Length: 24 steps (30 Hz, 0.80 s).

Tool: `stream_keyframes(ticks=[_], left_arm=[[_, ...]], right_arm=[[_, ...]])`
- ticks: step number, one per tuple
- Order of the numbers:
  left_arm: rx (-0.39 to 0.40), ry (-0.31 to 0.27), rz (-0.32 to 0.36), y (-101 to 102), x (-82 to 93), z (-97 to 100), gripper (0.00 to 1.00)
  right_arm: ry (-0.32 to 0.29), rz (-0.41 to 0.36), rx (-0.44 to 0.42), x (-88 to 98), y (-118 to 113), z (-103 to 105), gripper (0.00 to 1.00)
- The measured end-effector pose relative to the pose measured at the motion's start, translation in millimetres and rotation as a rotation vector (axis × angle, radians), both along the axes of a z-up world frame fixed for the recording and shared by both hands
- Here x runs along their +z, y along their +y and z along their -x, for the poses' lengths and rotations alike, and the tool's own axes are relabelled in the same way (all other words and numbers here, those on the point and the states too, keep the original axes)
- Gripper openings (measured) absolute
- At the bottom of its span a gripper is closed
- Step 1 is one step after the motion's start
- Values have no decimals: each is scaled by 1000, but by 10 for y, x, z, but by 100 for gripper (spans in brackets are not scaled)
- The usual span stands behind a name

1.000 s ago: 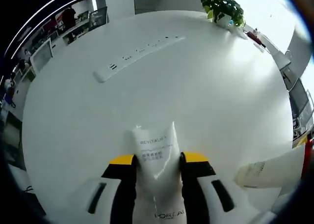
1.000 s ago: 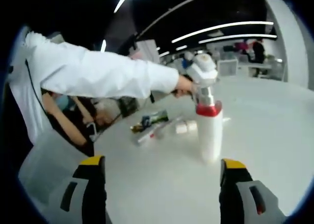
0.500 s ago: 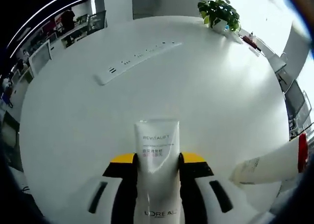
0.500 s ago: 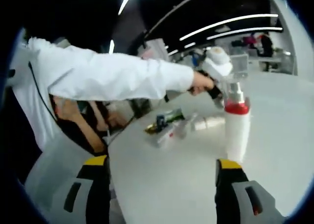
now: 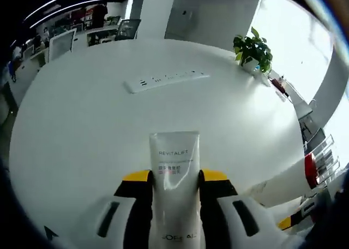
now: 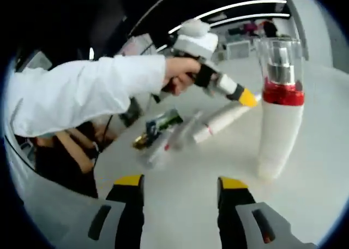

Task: Arrange the skincare products in the storage area until every visible bottle or jar stands upright without overlapping.

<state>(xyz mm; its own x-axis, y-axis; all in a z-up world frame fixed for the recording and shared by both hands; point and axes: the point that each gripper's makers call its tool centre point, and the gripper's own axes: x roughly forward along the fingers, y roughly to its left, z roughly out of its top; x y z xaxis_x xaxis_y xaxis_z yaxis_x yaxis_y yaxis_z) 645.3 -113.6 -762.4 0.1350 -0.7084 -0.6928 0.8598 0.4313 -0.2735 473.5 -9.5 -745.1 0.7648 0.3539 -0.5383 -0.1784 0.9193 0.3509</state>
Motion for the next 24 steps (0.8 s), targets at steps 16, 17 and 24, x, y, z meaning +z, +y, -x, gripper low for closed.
stream_keyframes(ticks=[16,17,24], left_arm=[[210,137,247,351,112,23,29],[221,145,266,377,133,29,29],[292,173,359,536,245,41,29]], right_arm=[[0,42,-129,-146,86,-478,38],[-2,47,-128,-153,99,-529,38],[-8,95,-116,-185,182,-685,35]])
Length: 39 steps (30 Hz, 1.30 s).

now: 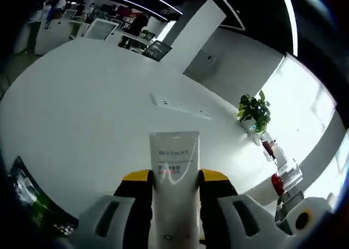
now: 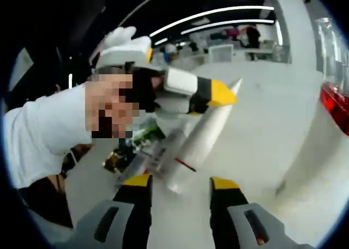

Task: Arrange the skincare products in the storage area until every visible bottle or jar stands upright without overlapping.

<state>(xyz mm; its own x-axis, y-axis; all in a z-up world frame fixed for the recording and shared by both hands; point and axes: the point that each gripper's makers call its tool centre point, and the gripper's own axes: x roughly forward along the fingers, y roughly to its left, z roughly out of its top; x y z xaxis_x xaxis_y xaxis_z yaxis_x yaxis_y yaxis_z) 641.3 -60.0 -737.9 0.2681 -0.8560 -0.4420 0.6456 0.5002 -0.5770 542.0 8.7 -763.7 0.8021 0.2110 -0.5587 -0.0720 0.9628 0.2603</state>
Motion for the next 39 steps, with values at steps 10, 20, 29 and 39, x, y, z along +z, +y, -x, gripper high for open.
stream_keyframes(ticks=[10,20,29,39], left_arm=[[48,-12,93,168,172,145,29],[31,-73,144,308,416,400,29],[-24,-78,204,367,586,440,30],[-183,-132,256,348,780,554,31]], right_arm=[[14,86,29,-93,29,-64,27],[6,146,50,-55,-57,-54,22],[-57,140,63,127,-114,67,16],[-81,-89,71,336,-79,131,14]])
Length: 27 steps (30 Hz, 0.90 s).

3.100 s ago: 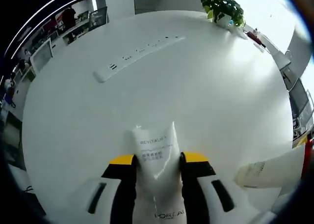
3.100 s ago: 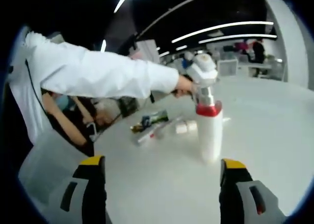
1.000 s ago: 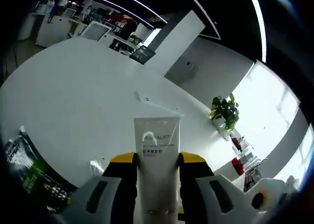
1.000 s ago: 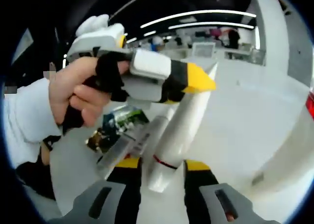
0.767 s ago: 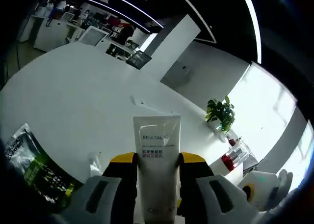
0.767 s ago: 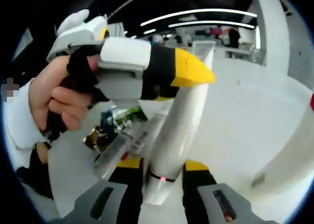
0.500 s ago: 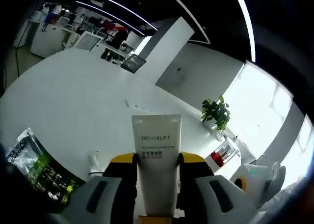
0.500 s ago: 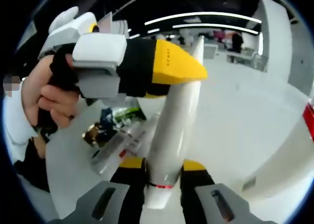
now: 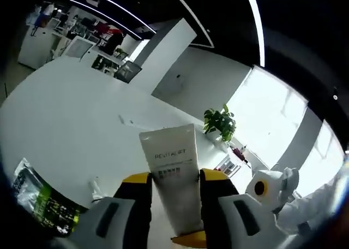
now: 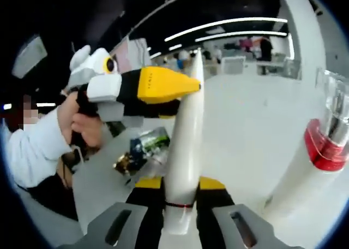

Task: Arrange the skincare products in the storage area until every visible bottle or jar stands upright without overlapping.

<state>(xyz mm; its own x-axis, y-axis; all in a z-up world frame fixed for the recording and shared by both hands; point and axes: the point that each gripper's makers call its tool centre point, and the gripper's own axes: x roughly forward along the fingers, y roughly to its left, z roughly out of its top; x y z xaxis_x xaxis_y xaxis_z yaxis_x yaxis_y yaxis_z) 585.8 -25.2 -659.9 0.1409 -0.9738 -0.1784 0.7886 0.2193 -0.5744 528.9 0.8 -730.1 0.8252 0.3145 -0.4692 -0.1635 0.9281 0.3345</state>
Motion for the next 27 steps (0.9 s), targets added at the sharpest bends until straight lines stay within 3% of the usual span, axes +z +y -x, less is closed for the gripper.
stream_keyframes(ticks=[3,6,10,15,22,24,27], left_arm=[[-32,9,14,-6,69,40,30],[-72,20,41,-18,142,63,29],[-112,55,66,-29,209,95,26],[-137,55,97,-50,288,110,20],[-167,99,101,-98,294,126,22],[-202,190,135,-103,333,185,21],[-265,249,167,-113,383,265,25]], right_arm=[[-16,6,22,75,-30,45,14],[-27,-99,35,188,-5,96,14],[-44,-147,64,275,-39,167,14],[-51,-217,89,371,-37,250,14],[-60,-275,93,430,-41,325,14],[-81,-316,116,482,-1,349,14],[-94,-420,171,595,111,420,14]])
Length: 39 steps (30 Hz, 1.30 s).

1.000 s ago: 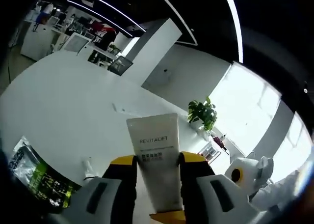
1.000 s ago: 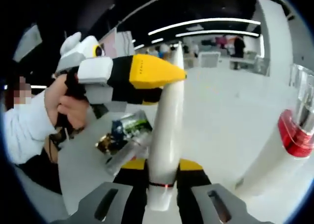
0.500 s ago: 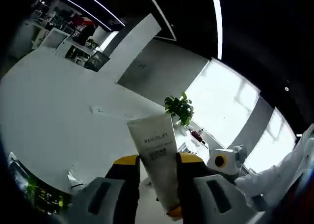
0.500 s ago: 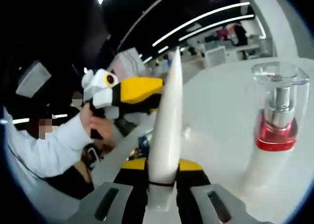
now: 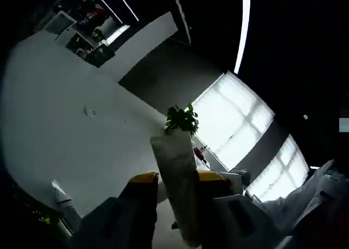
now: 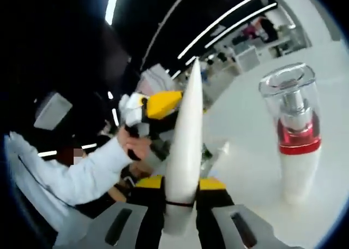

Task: Arrange the skincare products in the storage area until every visible bottle or jar stands upright without overlapping.

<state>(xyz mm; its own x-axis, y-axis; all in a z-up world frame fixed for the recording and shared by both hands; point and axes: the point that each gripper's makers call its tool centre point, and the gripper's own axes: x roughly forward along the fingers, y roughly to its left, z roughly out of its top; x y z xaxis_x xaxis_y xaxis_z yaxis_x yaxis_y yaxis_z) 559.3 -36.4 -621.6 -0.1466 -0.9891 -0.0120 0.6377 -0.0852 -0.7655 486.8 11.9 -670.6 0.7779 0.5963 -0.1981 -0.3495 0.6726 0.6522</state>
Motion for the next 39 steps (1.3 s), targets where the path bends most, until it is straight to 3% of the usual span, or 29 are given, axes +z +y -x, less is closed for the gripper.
stream_keyframes(ticks=[3,7,12,18,21,25,28,31,32,35,39], left_arm=[[-4,11,19,-19,36,-1,22],[-27,36,34,-30,71,64,20],[-71,59,63,-2,144,147,17],[-76,34,98,-28,218,181,12],[-82,23,87,-71,225,229,10],[-99,-63,37,-94,139,332,9],[-99,-101,34,-101,136,393,9],[-102,-191,55,-122,152,425,8],[-101,-240,62,-133,154,426,9],[-113,-365,83,-159,163,479,9],[-105,-495,98,-201,147,531,9]], right_arm=[[18,-19,32,-7,59,30,14],[4,-142,82,88,170,91,14],[-7,-197,117,151,208,152,14],[-17,-250,144,199,265,174,15],[-6,-170,148,103,282,163,16],[29,-119,162,-34,317,184,18],[10,-12,141,-138,271,170,19],[11,65,114,-196,219,133,21],[-6,151,99,-236,173,100,21],[-23,307,68,-323,89,44,22],[-34,402,16,-394,-10,-12,24]])
